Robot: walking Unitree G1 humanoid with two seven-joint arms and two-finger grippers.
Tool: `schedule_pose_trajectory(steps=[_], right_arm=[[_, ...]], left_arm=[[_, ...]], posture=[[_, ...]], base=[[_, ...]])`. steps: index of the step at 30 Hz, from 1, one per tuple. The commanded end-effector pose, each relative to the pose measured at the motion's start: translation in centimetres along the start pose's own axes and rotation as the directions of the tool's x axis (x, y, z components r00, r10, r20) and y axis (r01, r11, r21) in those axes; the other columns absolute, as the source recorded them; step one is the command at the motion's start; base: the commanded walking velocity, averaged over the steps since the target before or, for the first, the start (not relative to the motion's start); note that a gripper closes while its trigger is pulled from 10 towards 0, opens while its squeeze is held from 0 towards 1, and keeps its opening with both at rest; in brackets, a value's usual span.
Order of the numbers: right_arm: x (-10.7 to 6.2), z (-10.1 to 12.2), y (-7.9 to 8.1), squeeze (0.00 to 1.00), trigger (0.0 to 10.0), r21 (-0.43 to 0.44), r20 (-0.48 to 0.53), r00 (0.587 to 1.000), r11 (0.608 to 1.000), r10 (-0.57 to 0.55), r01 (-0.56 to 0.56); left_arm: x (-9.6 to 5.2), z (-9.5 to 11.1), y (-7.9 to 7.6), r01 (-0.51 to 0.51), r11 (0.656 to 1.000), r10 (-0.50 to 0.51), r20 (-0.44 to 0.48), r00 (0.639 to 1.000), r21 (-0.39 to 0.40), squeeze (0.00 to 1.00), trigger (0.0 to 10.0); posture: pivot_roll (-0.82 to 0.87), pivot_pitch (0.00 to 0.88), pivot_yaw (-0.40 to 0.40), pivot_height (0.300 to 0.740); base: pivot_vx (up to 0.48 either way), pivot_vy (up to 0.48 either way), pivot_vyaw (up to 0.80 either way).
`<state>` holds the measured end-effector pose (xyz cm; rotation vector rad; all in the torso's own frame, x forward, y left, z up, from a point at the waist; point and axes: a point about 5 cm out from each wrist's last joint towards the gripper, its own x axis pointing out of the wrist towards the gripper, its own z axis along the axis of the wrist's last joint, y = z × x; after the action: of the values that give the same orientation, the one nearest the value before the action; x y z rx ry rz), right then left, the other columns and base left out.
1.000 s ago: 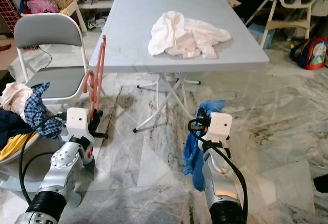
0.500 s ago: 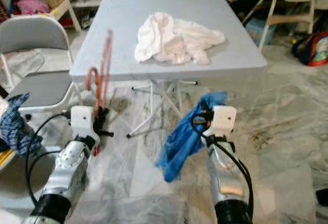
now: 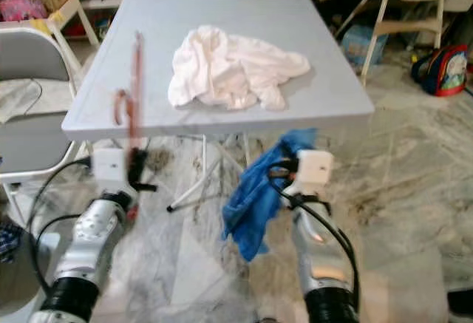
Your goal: Hang hanger
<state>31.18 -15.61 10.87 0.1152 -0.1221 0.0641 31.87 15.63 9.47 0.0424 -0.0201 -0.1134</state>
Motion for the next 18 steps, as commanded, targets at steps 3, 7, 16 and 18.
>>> schedule_pose_trajectory(steps=[3, 7, 16, 18], right_arm=[[0.5, 0.8, 1.3, 0.00, 10.0, 0.022, 0.036, 0.998, 0.999, 0.046, -0.046], [0.6, 0.7, 1.8, 0.00, 10.0, 0.028, 0.028, 0.997, 0.997, 0.073, -0.073], [0.5, 0.6, 2.2, 0.00, 10.0, 0.027, 0.022, 0.995, 0.995, 0.095, -0.096], [0.6, 0.6, 2.2, 0.00, 10.0, 0.029, 0.022, 0.995, 0.994, 0.101, -0.102]], left_arm=[[-0.1, 0.6, 1.5, -0.048, 0.999, 0.047, 0.020, 0.999, 0.024, 0.00, 10.0], [0.0, 1.0, 1.8, -0.062, 0.998, 0.061, 0.035, 0.998, 0.033, 0.00, 10.0], [0.1, 1.2, 1.9, -0.066, 0.997, 0.064, 0.044, 0.997, 0.046, 0.00, 10.0], [0.1, 1.2, 1.9, -0.066, 0.997, 0.064, 0.044, 0.997, 0.046, 0.00, 10.0]], posture=[[0.10, 0.079, 0.019, 0.740], [0.11, 0.072, 0.023, 0.740], [0.11, 0.066, 0.028, 0.740], [0.11, 0.066, 0.028, 0.740]], base=[[0.374, 0.000, 0.00], [0.378, 0.000, 0.00], [0.386, 0.000, 0.00], [0.384, 0.000, 0.00]])
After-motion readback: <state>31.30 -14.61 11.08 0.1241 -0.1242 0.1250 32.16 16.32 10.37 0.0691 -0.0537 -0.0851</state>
